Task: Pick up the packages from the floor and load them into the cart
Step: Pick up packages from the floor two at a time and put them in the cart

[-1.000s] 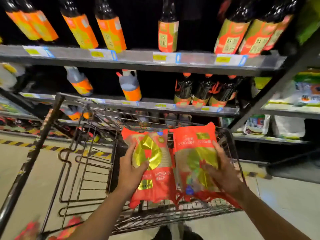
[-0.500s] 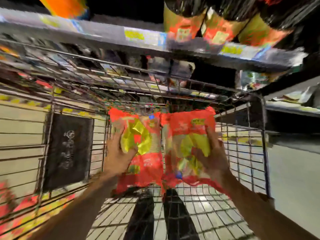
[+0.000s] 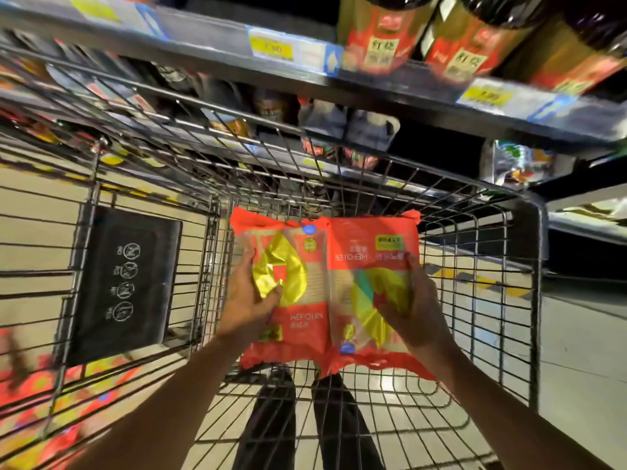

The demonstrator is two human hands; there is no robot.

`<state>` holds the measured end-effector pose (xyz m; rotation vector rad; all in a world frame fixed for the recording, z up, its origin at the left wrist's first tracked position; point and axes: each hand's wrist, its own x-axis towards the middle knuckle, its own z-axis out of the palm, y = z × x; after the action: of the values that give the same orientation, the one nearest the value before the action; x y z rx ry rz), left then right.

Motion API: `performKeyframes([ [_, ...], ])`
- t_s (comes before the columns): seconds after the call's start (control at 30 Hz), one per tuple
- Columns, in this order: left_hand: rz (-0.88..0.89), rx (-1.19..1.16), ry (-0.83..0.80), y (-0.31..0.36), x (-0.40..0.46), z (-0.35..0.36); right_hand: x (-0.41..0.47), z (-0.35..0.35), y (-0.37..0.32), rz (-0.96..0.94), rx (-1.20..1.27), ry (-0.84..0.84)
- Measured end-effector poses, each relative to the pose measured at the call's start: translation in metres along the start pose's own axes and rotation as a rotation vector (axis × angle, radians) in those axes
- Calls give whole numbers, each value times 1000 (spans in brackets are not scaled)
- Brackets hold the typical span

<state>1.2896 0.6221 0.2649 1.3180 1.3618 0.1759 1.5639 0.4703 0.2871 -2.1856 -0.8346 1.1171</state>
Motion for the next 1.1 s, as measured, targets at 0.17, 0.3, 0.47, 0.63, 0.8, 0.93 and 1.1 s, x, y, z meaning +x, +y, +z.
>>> performKeyframes([
  [0.17, -70, 209, 91, 35, -19, -4, -11, -4, -20, 7, -130, 44],
  [0.3, -82, 366, 98, 64, -50, -24, -29, -10, -45, -16, -342, 117],
  [0.47, 20, 480, 194, 121, -119, -82, -60, -15, -139, -205, -361, 32],
  [0.63, 135, 771, 397, 167, -233, -166, -127, -16, -295, -476, -651, -212],
  [0.8, 183, 787, 742, 159, -372, -247, -226, 20, -418, -918, -784, -283],
  [0.93, -57, 700, 969, 97, -492, -305, -312, 88, -471, -1185, -846, -282],
  [1.1, -309, 541, 1088, -32, -645, -345, -430, 190, -494, -1420, -866, -301],
])
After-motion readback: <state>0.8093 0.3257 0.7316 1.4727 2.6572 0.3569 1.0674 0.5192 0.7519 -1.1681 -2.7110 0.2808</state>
